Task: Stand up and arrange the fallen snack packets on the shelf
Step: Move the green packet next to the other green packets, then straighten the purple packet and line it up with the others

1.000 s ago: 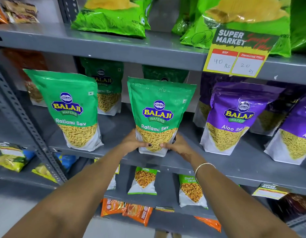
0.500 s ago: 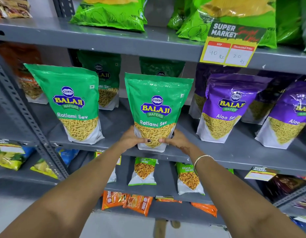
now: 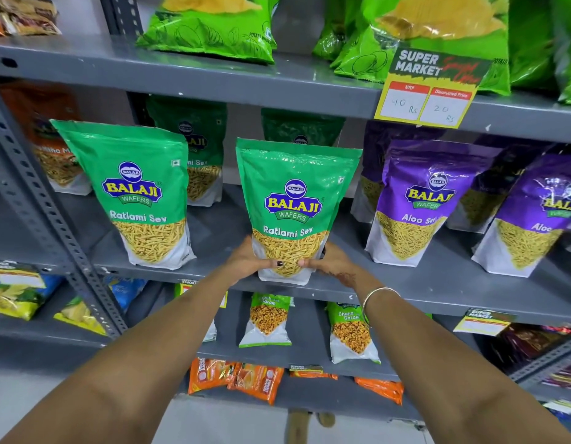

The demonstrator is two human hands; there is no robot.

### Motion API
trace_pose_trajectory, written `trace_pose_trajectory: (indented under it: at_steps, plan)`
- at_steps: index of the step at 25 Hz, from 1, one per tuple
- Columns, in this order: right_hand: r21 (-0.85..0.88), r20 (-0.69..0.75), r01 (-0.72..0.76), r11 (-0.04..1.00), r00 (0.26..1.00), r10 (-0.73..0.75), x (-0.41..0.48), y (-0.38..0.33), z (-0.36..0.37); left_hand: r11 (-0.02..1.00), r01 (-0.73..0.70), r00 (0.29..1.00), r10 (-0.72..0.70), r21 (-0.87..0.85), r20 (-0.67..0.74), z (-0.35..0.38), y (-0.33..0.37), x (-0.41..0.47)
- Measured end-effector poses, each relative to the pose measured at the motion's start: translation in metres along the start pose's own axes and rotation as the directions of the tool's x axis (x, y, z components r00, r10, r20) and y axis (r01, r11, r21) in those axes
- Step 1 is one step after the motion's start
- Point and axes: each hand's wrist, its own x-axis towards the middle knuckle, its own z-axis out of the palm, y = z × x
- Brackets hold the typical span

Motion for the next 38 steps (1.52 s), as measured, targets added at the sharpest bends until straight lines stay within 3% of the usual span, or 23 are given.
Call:
trace_pose_trajectory:
  at_steps: [12, 15, 17, 19, 20, 22, 25, 27, 28, 30, 32, 34, 38]
  plan:
    - [-0.033, -0.019, -0.007, 0.999, 1.000, 0.006, -0.003, -0.001, 0.002, 0.998, 0.006, 0.998, -0.001, -0.067, 0.064, 0.000, -0.001, -0.005]
    - [-0.061, -0.050, -0.043, 0.997, 0.998, 0.040, -0.009, 0.000, -0.003, 0.994, -0.109, 0.991, 0.110, 0.019, -0.077, 0.004, 0.001, -0.014]
    - [-0.101, -0.094, -0.098, 0.990, 0.992, 0.088, -0.013, 0.005, -0.017, 0.950, -0.238, 0.904, 0.293, 0.204, -0.312, 0.010, 0.002, -0.025]
    - [-0.146, -0.167, -0.186, 0.972, 0.973, 0.161, -0.019, 0.017, -0.042, 0.852, -0.328, 0.719, 0.505, 0.408, -0.477, 0.022, 0.000, -0.038]
    - [-0.165, -0.193, -0.217, 0.962, 0.964, 0.185, -0.021, 0.024, -0.060, 0.782, -0.360, 0.623, 0.608, 0.509, -0.493, 0.032, 0.000, -0.042]
    - [-0.209, -0.233, -0.272, 0.939, 0.947, 0.223, -0.030, 0.038, -0.099, 0.606, -0.442, 0.504, 0.778, 0.662, -0.375, 0.055, 0.003, -0.045]
    - [-0.236, -0.291, -0.303, 0.923, 0.929, 0.231, -0.041, 0.061, -0.161, 0.391, -0.580, 0.436, 0.890, 0.715, -0.133, 0.107, 0.031, -0.038]
    - [-0.233, -0.318, -0.289, 0.929, 0.925, 0.208, -0.044, 0.078, -0.199, 0.429, -0.613, 0.496, 0.863, 0.664, -0.099, 0.146, 0.061, -0.025]
    - [-0.204, -0.306, -0.280, 0.938, 0.928, 0.210, -0.041, 0.089, -0.217, 0.545, -0.611, 0.587, 0.799, 0.574, -0.134, 0.165, 0.077, -0.015]
    - [-0.128, -0.272, -0.235, 0.964, 0.943, 0.193, -0.031, 0.105, -0.252, 0.837, -0.497, 0.805, 0.543, 0.230, -0.239, 0.199, 0.108, 0.012]
    - [-0.082, -0.253, -0.133, 0.988, 0.961, 0.108, -0.016, 0.111, -0.269, 0.953, -0.279, 0.946, 0.251, -0.119, -0.205, 0.214, 0.134, 0.037]
    - [-0.033, -0.225, -0.064, 0.997, 0.973, 0.055, -0.003, 0.106, -0.277, 0.957, -0.162, 0.983, 0.134, -0.243, -0.127, 0.219, 0.140, 0.061]
    - [0.055, -0.037, 0.066, 0.996, 0.997, -0.064, 0.002, 0.092, -0.269, 0.971, -0.032, 0.998, 0.018, -0.238, -0.060, 0.227, 0.127, 0.085]
